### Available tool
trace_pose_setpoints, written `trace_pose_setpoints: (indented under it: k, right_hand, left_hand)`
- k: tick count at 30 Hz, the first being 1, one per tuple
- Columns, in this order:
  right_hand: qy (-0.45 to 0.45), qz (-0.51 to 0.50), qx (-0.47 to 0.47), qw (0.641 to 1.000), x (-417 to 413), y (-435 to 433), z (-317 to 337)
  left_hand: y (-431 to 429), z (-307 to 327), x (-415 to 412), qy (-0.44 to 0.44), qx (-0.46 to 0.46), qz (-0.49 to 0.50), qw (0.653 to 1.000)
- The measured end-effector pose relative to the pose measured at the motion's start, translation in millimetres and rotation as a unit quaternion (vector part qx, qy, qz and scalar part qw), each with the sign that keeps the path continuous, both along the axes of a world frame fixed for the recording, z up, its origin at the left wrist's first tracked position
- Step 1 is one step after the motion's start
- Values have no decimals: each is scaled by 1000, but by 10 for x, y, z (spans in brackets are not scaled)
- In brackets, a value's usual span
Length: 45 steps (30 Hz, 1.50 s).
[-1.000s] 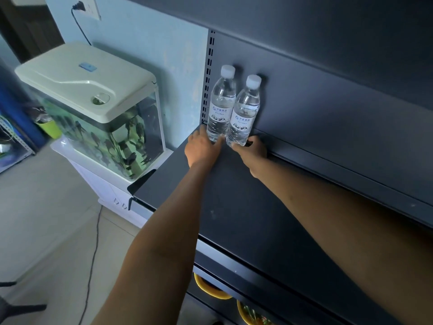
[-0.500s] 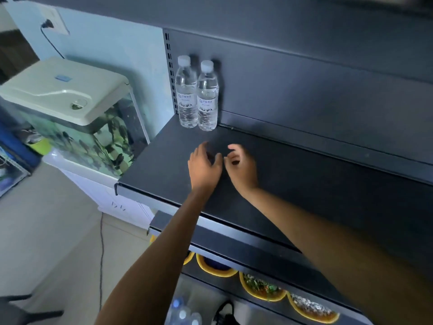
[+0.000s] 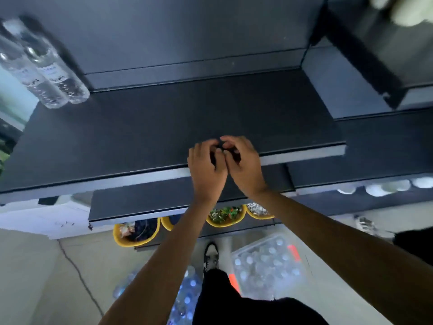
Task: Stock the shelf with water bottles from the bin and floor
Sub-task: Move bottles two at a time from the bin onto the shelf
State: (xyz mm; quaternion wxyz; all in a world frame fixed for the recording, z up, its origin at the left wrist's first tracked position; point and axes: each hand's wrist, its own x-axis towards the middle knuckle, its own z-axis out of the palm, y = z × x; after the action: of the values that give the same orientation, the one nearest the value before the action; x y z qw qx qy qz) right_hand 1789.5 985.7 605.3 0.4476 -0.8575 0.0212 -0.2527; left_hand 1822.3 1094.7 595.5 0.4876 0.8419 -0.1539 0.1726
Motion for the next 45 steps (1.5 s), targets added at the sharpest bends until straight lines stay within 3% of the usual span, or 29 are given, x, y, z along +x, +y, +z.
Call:
trace_pose_setpoints:
  k: [6, 13, 21, 28, 34, 41, 45]
  right_hand:
    - [19, -127, 21, 991, -1022, -846, -368]
    - [116, -279, 61, 951, -2137, -1583, -1274]
    - [319, -424, 102, 841, -3143, -1750, -3222]
    - [447, -395, 109, 795, -3151, -1538, -5082]
    - [516, -341, 90, 781, -2953, -1601, -6415]
    - [543, -304, 153, 768, -2793, -1819, -7275]
    - [531, -322, 159, 767, -2754, -1900, -7367]
  left_hand:
    - [-878, -273, -800, -21, 12, -109, 994]
    - [-1665, -1246, -1425, 80, 90, -236, 964]
    - [-1947, -3150, -1586, 151, 254, -341, 892]
    - [-2050, -5014, -1645, 158, 396, -390, 816]
    - [-2187, -6321, -1754, 205, 507, -393, 740]
    - [-2443, -7029, -1738, 184, 547, -401, 711]
    - [-2602, -7152, -1740, 198, 527, -378, 735]
